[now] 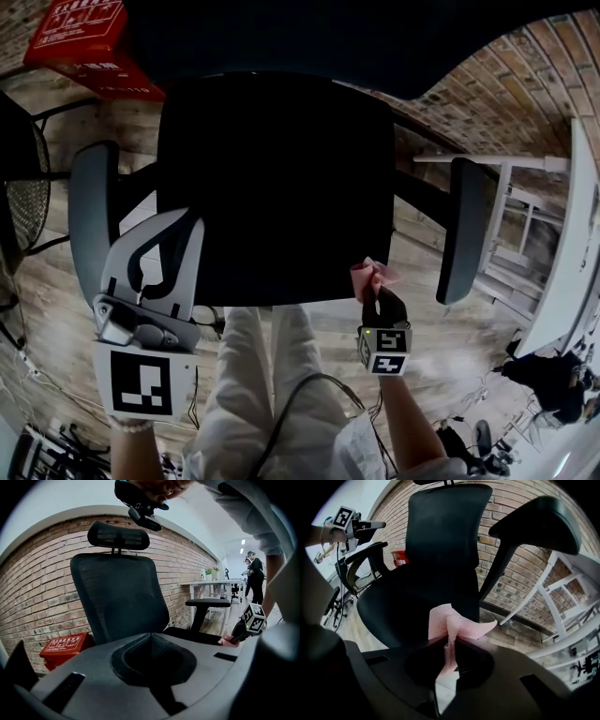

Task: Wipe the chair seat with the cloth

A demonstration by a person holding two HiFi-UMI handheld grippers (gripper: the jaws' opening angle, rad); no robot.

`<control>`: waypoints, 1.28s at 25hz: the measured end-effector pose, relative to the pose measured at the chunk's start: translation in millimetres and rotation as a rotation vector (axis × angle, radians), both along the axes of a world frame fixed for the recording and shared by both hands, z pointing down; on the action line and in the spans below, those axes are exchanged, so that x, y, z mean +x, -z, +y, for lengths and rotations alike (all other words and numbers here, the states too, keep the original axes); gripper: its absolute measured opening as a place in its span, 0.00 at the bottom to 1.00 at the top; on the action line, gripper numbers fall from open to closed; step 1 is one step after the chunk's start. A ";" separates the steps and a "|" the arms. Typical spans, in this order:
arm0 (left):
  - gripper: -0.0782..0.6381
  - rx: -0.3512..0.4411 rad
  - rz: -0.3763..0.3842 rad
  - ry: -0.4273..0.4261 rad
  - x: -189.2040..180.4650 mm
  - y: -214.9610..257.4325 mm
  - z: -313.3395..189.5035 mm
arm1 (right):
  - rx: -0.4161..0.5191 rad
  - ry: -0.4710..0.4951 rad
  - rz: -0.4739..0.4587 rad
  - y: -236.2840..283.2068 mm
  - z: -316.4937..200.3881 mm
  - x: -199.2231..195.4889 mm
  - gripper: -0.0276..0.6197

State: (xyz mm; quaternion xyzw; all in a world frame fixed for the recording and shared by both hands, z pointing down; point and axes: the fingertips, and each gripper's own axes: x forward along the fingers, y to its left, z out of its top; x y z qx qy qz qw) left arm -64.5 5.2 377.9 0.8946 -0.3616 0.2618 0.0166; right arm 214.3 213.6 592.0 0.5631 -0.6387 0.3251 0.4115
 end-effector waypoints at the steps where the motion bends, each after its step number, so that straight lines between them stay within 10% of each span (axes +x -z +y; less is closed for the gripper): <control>1: 0.13 0.000 -0.001 0.001 -1.6 -0.6 0.0 | -0.007 -0.008 -0.013 -1.8 4.6 -6.6 0.13; 15: 0.13 0.000 -0.010 0.014 -24.7 -6.3 1.6 | -0.033 0.130 -0.334 -18.8 9.3 -195.6 0.13; 24: 0.13 0.006 -0.007 0.026 -41.5 -1.2 4.6 | -0.010 0.401 -0.484 -12.3 -0.3 -328.3 0.13; 32: 0.13 0.012 -0.004 0.057 -48.3 3.9 5.6 | -0.010 0.563 -0.528 -7.9 -3.8 -369.5 0.13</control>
